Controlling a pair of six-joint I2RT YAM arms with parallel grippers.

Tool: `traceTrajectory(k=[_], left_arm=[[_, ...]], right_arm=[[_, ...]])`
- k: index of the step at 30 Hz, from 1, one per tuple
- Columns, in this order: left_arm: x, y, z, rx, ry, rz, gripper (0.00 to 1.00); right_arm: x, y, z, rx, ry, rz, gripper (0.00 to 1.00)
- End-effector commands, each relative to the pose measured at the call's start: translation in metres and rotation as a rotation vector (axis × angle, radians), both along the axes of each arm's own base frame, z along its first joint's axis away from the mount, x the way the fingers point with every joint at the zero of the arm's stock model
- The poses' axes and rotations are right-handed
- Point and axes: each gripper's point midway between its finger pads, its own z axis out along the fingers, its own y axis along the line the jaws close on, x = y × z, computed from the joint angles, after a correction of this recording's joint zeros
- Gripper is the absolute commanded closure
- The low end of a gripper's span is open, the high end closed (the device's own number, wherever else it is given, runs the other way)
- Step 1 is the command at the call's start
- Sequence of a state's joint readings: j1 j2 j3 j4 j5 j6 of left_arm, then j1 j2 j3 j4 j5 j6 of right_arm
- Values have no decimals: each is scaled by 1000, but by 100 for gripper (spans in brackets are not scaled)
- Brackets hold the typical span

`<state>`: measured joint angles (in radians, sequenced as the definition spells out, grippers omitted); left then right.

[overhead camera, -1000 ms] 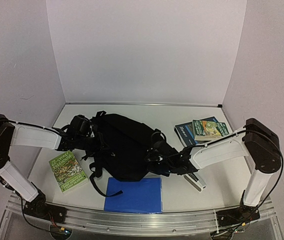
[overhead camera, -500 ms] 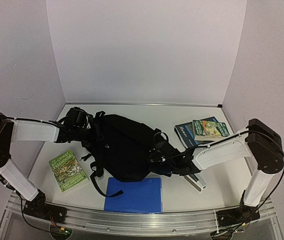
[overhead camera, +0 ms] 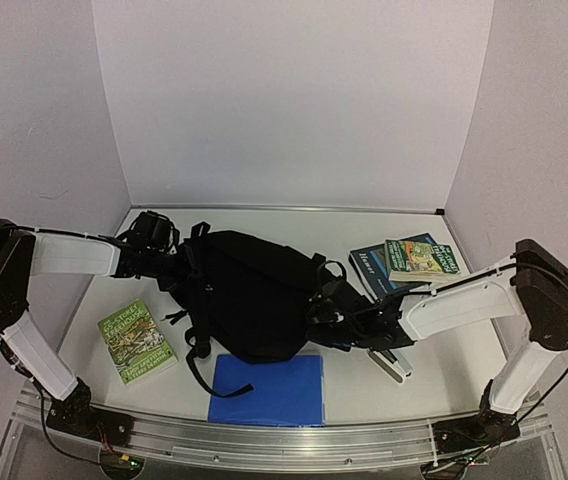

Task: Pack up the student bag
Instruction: Zip the student bag at the center of the board.

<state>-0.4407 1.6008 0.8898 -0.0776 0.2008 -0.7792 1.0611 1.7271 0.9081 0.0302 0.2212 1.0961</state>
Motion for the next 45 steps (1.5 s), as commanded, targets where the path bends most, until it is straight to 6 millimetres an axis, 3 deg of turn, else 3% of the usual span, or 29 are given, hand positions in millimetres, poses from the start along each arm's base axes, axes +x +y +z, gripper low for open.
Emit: traceTrajectory(k=[1,3,6,10,14,18,20,24,27,32,45], left_arm=[[26,-10,37,-83,-85,-37,94],[23,-13,47,-103,-91,-56,75],[16,-8,64,-111,-102,-59,38],[3,6,86,-133,-109,-58,15],[-4,36,87,-173,-81,1,9],[-8,60,72,-266,-34,58,7],[-10,67,65,-317,-19,73,6],[-12,76,55,-354,-14,88,6],[-5,80,54,-384,-41,82,5],[13,84,30,-408,-21,94,3],[44,88,-22,-366,31,122,0]], right_arm=[[10,-19,23,-113,-106,24,95],[11,-14,44,-134,-172,98,76],[7,-2,82,-171,-295,211,38],[-5,20,113,-233,-402,364,15],[-13,54,116,-316,-434,483,11],[-22,100,102,-342,-438,568,8],[-27,120,93,-363,-450,598,2],[-31,143,68,-416,-454,643,2],[-29,148,52,-451,-449,663,2],[-29,150,38,-463,-429,666,2],[-32,139,40,-408,-397,606,2]])
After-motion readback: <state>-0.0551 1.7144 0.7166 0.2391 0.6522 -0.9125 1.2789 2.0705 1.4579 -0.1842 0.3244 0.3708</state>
